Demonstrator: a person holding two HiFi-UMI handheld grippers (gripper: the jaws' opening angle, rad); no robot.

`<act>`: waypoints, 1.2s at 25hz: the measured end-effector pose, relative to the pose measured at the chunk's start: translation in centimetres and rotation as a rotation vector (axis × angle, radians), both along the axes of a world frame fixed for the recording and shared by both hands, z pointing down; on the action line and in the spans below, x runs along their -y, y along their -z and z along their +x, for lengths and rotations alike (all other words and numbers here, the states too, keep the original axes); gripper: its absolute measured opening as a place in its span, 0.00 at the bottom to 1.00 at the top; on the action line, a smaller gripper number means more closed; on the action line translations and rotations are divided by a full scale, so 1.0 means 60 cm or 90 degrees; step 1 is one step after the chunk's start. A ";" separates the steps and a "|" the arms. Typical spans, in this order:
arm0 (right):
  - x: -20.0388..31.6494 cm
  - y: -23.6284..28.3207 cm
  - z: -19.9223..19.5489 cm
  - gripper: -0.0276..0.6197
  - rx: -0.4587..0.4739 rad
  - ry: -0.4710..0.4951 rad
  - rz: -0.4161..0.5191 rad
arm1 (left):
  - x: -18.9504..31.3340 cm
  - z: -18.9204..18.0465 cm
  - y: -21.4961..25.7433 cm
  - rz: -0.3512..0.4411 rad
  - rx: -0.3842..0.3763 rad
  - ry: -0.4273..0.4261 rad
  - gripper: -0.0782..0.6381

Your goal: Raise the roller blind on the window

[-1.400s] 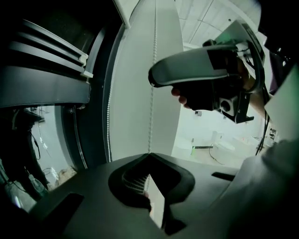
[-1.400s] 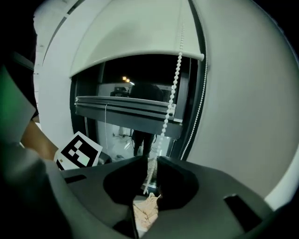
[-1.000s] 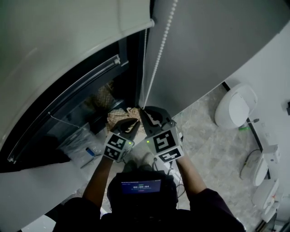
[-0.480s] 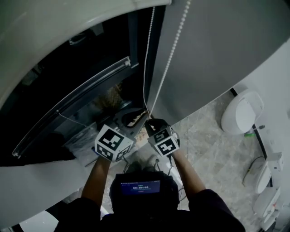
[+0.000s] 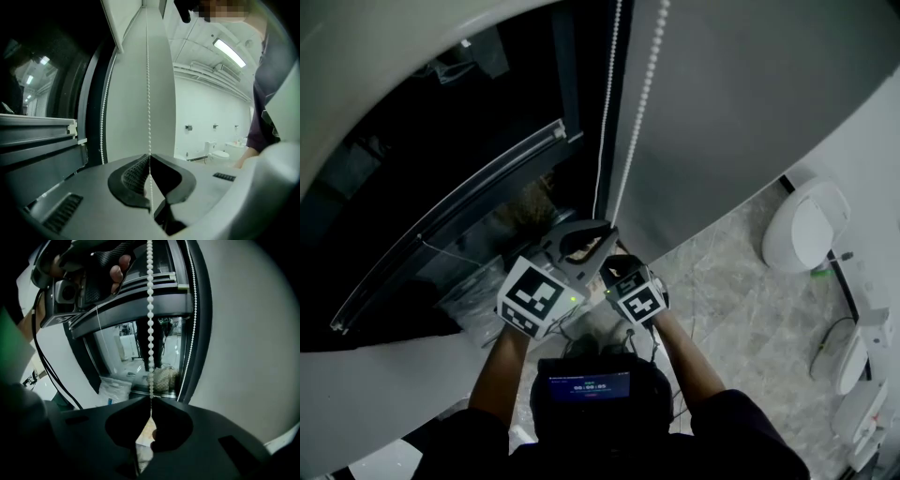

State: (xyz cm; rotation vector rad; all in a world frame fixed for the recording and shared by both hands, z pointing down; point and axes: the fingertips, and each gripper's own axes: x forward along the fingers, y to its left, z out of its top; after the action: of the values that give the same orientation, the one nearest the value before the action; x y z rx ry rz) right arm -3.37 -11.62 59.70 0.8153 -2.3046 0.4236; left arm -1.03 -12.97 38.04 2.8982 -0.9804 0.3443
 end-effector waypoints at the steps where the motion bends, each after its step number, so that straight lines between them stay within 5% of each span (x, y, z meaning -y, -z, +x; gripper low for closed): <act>1: -0.002 -0.001 -0.001 0.07 0.003 -0.001 -0.001 | 0.004 -0.002 -0.001 0.002 -0.003 0.004 0.12; 6: -0.008 -0.004 0.017 0.07 0.008 -0.005 -0.024 | 0.026 -0.020 -0.011 -0.014 -0.037 0.043 0.12; 9: 0.001 0.033 0.046 0.07 0.043 -0.029 -0.015 | 0.033 -0.021 -0.033 -0.034 -0.017 0.039 0.12; 16: 0.031 0.262 0.049 0.15 0.190 -0.012 0.126 | 0.027 -0.018 -0.164 -0.147 0.010 0.037 0.12; 22: 0.024 0.386 0.020 0.16 0.193 0.033 0.226 | 0.015 -0.003 -0.220 -0.179 0.025 0.033 0.12; 29: 0.049 0.402 0.023 0.15 0.174 -0.012 0.258 | 0.002 0.008 -0.220 -0.172 0.039 0.018 0.12; 30: 0.049 0.399 0.022 0.07 0.177 -0.012 0.255 | 0.000 0.007 -0.220 -0.172 0.036 0.018 0.12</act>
State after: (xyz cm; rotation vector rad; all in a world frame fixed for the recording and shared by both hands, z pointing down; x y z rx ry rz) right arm -2.07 -14.53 35.73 1.0211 -2.6904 0.0822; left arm -0.63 -12.97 51.23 2.6426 -0.9036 0.5150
